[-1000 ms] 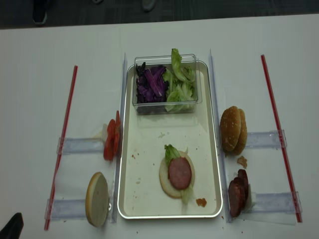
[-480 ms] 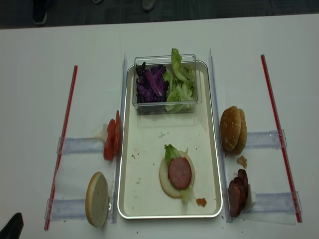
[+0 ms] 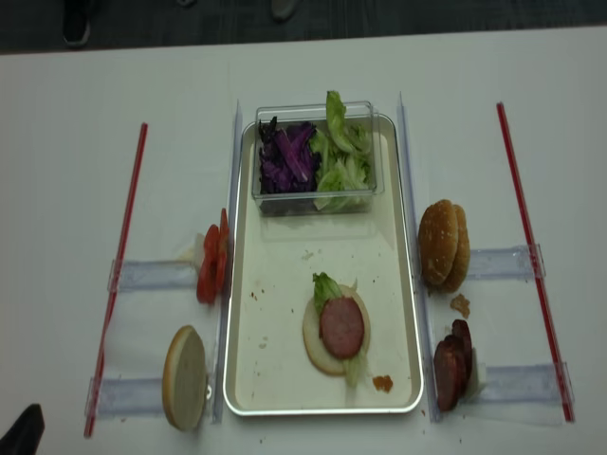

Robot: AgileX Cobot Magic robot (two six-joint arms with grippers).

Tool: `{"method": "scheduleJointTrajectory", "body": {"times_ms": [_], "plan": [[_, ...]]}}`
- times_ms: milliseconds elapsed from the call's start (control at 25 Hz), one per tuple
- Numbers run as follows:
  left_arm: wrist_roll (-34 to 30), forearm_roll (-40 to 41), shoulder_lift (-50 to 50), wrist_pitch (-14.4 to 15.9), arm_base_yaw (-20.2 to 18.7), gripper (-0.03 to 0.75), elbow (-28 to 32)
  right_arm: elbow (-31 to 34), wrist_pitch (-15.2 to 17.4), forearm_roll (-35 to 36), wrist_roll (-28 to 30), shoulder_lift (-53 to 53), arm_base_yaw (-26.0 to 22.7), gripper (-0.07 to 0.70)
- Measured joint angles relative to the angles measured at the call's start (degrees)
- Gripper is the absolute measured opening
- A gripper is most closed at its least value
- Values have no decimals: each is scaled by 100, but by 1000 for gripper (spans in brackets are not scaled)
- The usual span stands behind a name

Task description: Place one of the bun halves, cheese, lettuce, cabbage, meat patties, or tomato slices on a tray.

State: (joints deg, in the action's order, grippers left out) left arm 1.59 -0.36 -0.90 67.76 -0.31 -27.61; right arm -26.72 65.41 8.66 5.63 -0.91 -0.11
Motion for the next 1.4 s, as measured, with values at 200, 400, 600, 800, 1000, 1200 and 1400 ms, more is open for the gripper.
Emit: {"method": "scheduleJointTrajectory", "body": {"times_ms": [200,400,600,800,1000,1200,1400], "plan": [[0,0,0,0,0,400,0,0,0,-12,-13,0,0,495],[0,0,0,0,0,400,0,0,0,-12,-13,0,0,495],[0,0,0,0,0,400,0,0,0,-12,-13,0,0,495],[0,0,0,0,0,400,0,0,0,-12,-13,0,0,494],[0,0,0,0,0,400,0,0,0,-12,-13,0,0,482],[0,0,0,0,0,400,0,0,5,-12,-13,0,0,446],[0,0,0,0,0,400,0,0,5,-12,-13,0,0,439]]}}
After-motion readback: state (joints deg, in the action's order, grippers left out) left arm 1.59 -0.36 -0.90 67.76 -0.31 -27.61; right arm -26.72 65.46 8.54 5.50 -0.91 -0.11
